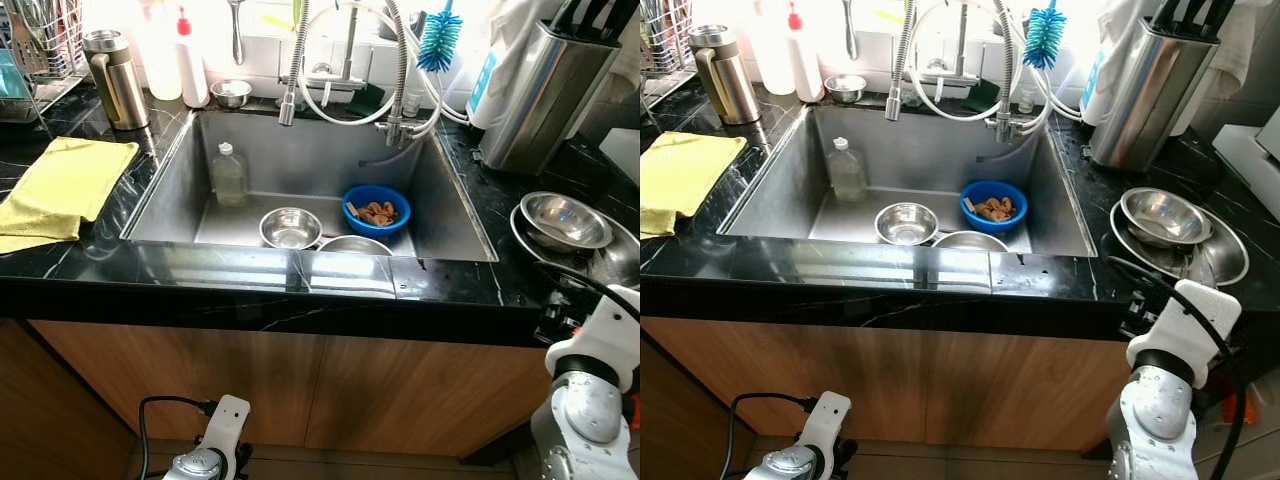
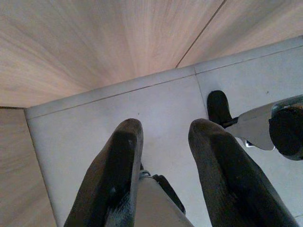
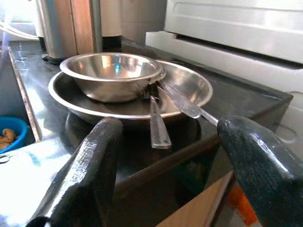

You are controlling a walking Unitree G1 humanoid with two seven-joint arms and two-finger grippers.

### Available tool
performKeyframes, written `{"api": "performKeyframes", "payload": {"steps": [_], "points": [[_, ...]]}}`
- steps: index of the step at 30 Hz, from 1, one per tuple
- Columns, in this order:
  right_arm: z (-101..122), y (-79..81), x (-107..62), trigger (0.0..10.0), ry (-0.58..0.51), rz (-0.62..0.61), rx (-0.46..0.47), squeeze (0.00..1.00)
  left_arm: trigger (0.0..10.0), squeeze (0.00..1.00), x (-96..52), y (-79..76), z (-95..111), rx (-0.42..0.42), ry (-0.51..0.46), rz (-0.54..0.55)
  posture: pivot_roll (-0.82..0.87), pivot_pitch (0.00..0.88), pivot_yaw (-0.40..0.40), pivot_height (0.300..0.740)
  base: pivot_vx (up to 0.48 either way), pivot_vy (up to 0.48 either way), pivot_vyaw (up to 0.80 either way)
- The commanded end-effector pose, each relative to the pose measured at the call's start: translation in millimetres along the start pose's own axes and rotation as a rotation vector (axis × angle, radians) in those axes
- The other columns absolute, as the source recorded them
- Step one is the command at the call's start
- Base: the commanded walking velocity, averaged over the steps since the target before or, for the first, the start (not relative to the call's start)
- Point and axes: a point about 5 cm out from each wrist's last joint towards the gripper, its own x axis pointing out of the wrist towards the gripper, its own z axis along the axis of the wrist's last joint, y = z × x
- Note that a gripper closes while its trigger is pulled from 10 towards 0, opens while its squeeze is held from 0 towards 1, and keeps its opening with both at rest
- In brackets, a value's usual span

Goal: Kitchen organization

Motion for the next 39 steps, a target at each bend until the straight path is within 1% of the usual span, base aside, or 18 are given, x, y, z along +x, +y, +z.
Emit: {"api": "performKeyframes", "payload": {"steps": [1,2,3,4,5,6,7,8,9,10,14,15,16,17,39], "points": [[-1.2,-1.1,2.4,5.4,0.018,-0.004,0.016,0.00,10.0,0.00,-0.1,-2.8,-4.6,0.004,0.020,-0.013,0.15,0.064,-0.087,0.732,0.000,0.000,0.00],[-1.6,0.1,3.9,2.5,0.023,0.007,0.014,0.00,10.0,0.00,-0.1,-2.8,-4.4,0.005,0.020,-0.013,0.15,0.063,-0.088,0.732,0.000,0.000,0.00],[-1.7,0.7,4.4,1.1,0.025,0.010,0.015,0.00,10.0,0.00,-0.1,-2.8,-4.3,0.005,0.020,-0.014,0.15,0.063,-0.088,0.732,0.000,0.000,0.00],[-1.4,1.2,4.8,0.6,0.025,0.012,0.017,0.00,10.0,0.00,-0.1,-2.8,-4.3,0.005,0.020,-0.014,0.15,0.061,-0.089,0.732,0.000,0.000,0.00],[-0.7,2.2,5.8,1.4,0.024,0.015,0.020,0.00,10.0,0.00,0.0,-2.9,-4.1,0.004,0.019,-0.014,0.15,0.061,-0.089,0.732,0.000,0.000,0.00],[-0.4,2.7,6.7,1.7,0.023,0.017,0.023,0.00,10.0,0.00,0.0,-2.8,-4.0,0.003,0.018,-0.014,0.15,0.062,-0.090,0.732,0.000,0.000,0.00],[-0.4,2.7,6.7,1.7,0.023,0.017,0.023,0.00,10.0,0.00,0.0,-2.8,-4.0,0.003,0.018,-0.014,0.15,0.062,-0.090,0.732,0.000,0.000,0.00],[0.1,3.1,7.5,5.7,0.023,0.019,0.024,0.00,10.0,0.00,0.0,-2.8,-3.8,0.002,0.018,-0.013,0.15,0.062,-0.090,0.732,0.000,0.000,0.00],[0.2,3.1,7.8,7.1,0.023,0.019,0.025,0.00,10.0,0.00,0.0,-2.8,-3.8,0.002,0.018,-0.013,0.15,0.063,-0.090,0.732,0.000,0.000,0.00],[0.5,3.0,8.2,10.0,0.023,0.019,0.027,0.00,10.0,0.00,0.0,-2.7,-3.9,0.001,0.018,-0.012,0.15,0.063,-0.090,0.732,0.000,0.000,0.00],[0.7,2.7,8.6,10.0,0.023,0.018,0.030,0.00,10.0,0.00,-0.1,-2.6,-4.3,0.000,0.019,-0.011,0.15,0.064,-0.090,0.732,0.000,0.000,0.00],[1.0,2.7,8.7,4.8,0.022,0.018,0.032,0.00,10.0,0.00,-0.1,-2.6,-4.4,0.000,0.019,-0.011,0.15,0.065,-0.090,0.732,0.000,0.000,0.00],[1.1,2.7,8.7,4.8,0.021,0.018,0.034,0.00,10.0,0.00,-0.1,-2.6,-4.5,0.000,0.019,-0.011,0.15,0.065,-0.090,0.732,0.000,0.000,0.00],[1.3,2.5,8.9,0.0,0.021,0.018,0.034,0.00,10.0,0.00,-0.1,-2.6,-4.5,0.000,0.019,-0.011,0.15,0.066,-0.090,0.732,0.000,0.000,0.00],[2.2,5.0,10.4,0.0,0.023,0.019,0.044,0.00,10.0,0.00,-0.2,-1.8,-4.1,-0.003,0.019,-0.010,0.15,0.066,-0.090,0.732,0.000,0.000,0.00]]}}
